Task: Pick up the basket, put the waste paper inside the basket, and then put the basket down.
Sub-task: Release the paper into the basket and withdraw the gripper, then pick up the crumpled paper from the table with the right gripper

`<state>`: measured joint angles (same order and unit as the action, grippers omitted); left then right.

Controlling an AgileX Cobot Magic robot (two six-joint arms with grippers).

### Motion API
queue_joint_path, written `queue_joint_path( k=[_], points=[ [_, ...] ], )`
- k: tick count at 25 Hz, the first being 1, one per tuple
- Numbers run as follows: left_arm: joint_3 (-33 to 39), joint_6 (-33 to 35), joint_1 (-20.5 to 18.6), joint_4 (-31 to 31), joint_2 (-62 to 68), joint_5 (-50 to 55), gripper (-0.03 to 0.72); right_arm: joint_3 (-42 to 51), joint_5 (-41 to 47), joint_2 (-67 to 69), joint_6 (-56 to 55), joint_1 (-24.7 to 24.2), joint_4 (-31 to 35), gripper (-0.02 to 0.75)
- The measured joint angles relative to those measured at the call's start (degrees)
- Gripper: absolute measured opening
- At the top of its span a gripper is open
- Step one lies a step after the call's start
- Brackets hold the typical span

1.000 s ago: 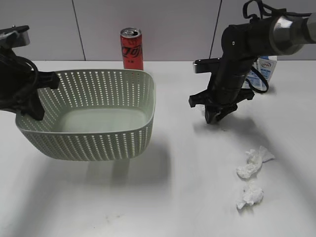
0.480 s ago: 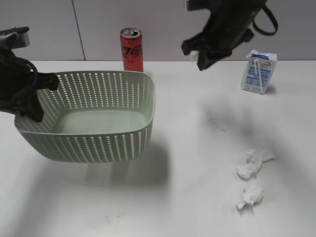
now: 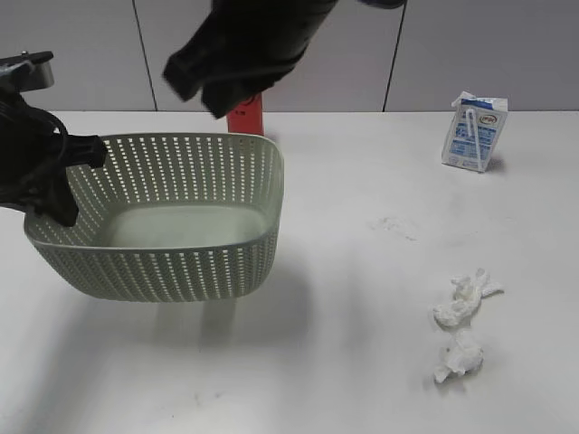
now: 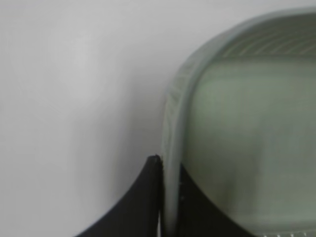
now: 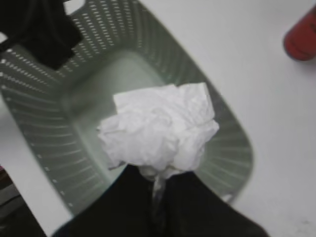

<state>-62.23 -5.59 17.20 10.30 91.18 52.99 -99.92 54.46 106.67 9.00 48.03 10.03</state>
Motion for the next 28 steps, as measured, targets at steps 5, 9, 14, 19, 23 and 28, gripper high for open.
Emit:
queue_joint_path(
  k=[5,9,14,19,23,28],
  points=[
    [0.0,0.0,0.0,-0.1,0.0,0.2,0.006,0.0,0.2,5.5,0.2,2.6,2.5,0.246],
    [0.0,0.0,0.0,-0.2,0.0,0.3,0.006,0.0,0.5,7.5,0.1,2.6,2.2,0.579],
    [0.0,0.0,0.0,-0.7,0.0,0.3,0.006,-3.4,4.6,7.3,-2.6,0.9,-1.7,0.636],
    [0.0,0.0,0.0,-0.9,0.0,0.3,0.006,-9.5,12.8,7.1,-3.8,-9.9,-1.9,0.626],
    [0.0,0.0,0.0,-0.9,0.0,0.4,0.006,-9.0,14.2,5.9,-7.6,-19.4,-2.1,0.603],
    [0.0,0.0,0.0,-0.9,0.0,1.1,0.006,5.8,14.4,-0.9,-11.8,-28.7,-2.9,0.592]
  ],
)
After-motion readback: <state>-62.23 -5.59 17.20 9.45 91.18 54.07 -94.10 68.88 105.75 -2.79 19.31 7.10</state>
